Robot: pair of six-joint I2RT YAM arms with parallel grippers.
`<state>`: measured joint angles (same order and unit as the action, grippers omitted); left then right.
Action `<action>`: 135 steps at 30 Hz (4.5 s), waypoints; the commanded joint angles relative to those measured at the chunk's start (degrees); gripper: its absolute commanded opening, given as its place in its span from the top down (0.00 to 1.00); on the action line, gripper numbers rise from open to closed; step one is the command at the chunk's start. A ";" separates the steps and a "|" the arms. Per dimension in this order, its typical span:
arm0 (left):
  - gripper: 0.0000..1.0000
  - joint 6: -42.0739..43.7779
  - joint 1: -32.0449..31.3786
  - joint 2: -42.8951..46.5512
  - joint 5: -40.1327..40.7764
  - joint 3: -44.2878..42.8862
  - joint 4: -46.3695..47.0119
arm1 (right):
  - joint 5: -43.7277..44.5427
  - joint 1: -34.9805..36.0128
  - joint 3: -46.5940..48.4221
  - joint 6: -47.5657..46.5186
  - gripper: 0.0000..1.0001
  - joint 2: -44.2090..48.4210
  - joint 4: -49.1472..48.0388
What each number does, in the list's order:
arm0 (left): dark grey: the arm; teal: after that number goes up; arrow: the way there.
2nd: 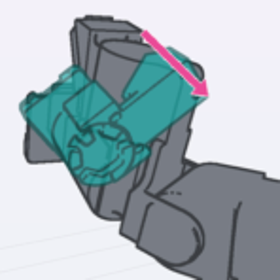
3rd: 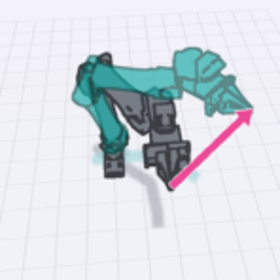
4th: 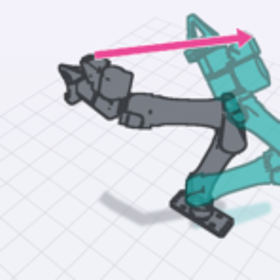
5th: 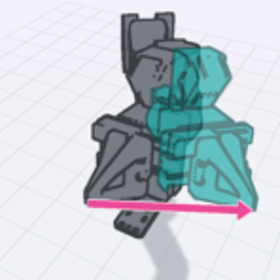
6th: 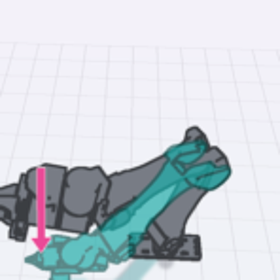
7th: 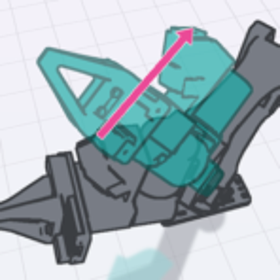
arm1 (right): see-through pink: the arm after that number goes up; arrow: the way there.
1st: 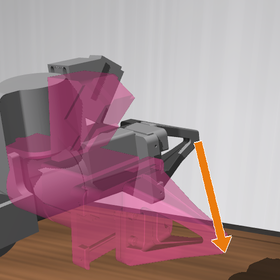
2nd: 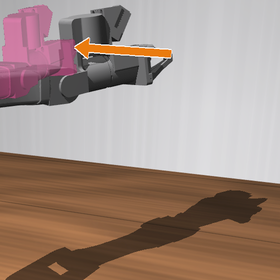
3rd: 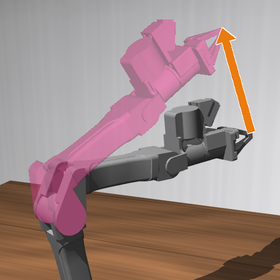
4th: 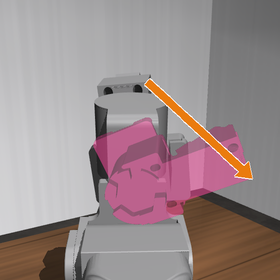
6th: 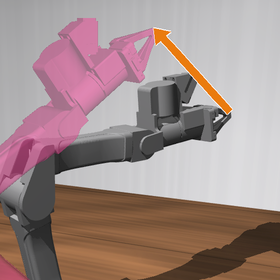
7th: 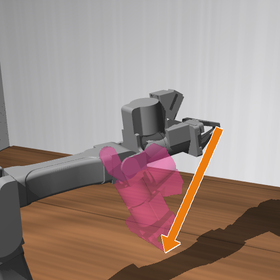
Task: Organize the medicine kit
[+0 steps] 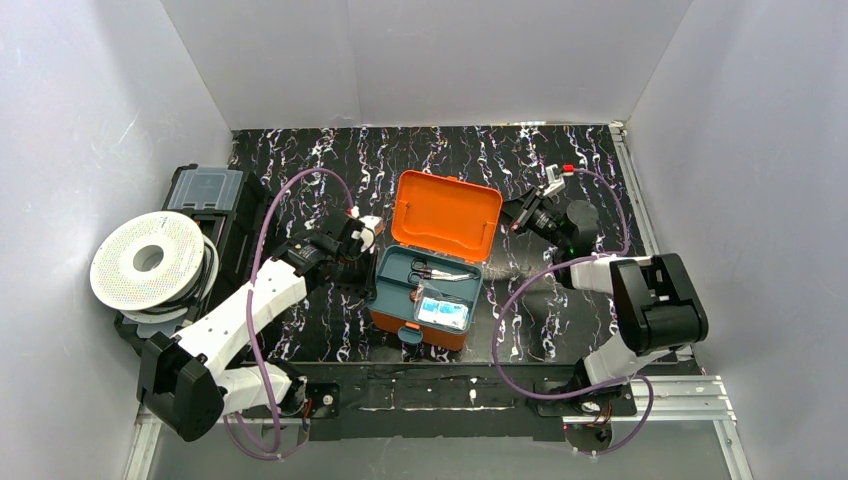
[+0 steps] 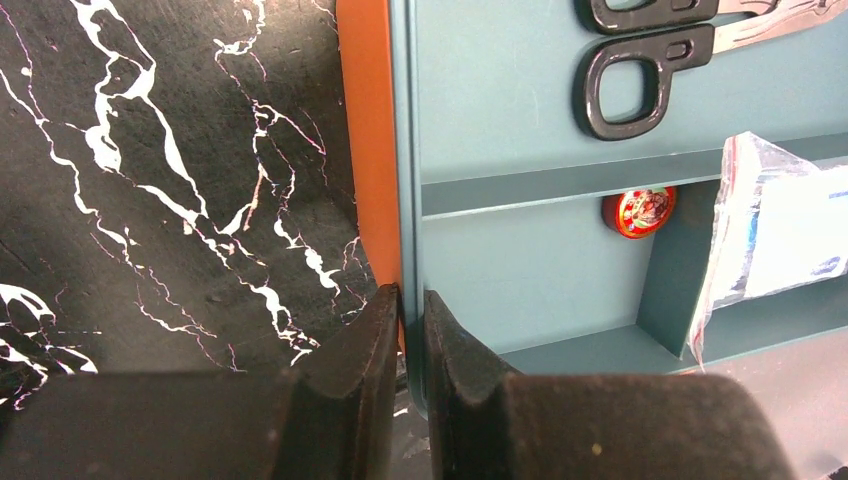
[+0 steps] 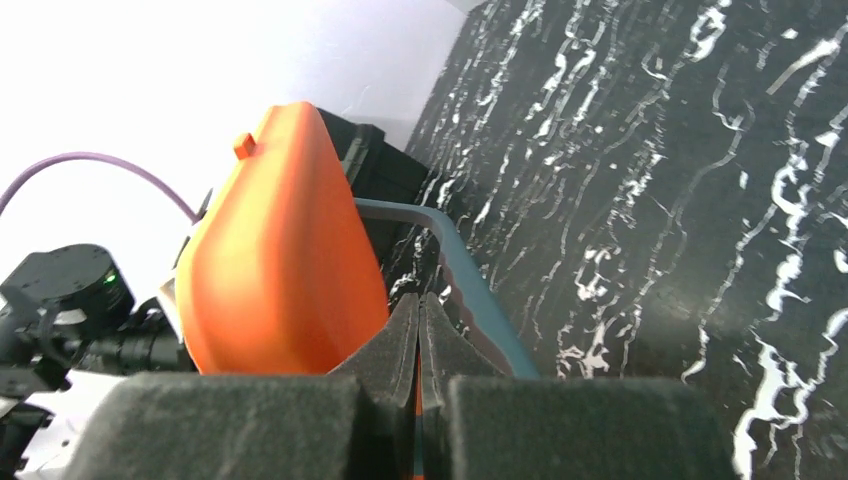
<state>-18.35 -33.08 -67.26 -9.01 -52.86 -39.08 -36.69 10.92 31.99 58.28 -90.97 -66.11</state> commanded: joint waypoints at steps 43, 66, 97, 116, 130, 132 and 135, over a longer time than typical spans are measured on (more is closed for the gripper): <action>0.46 -17.54 0.03 19.91 5.66 6.03 9.34 | -0.46 14.54 -3.41 -21.61 0.99 36.46 33.68; 0.44 -20.24 0.04 35.28 3.00 8.81 -7.24 | 8.41 22.42 -0.38 -27.01 0.95 50.61 61.75; 0.09 -5.15 0.10 2.04 -0.66 -19.12 2.94 | 17.13 48.66 0.11 -27.28 0.54 49.91 79.74; 0.02 -0.87 0.88 -24.45 -4.38 -32.77 8.97 | 42.47 58.89 -6.00 -15.90 0.47 45.91 73.26; 0.02 1.12 2.72 -31.25 -7.57 -33.89 3.46 | 57.83 59.14 -4.12 -8.58 0.45 42.33 74.47; 0.02 1.14 3.05 -30.62 -7.73 -32.62 3.05 | 59.30 59.15 -3.44 -8.85 0.44 41.45 73.99; 0.02 0.96 3.56 -28.94 -7.78 -30.12 2.86 | 61.94 59.10 -2.06 -9.30 0.40 39.88 74.16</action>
<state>-18.13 -30.35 -99.54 -15.62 -85.73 -33.59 18.15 69.93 26.16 48.43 -49.72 10.31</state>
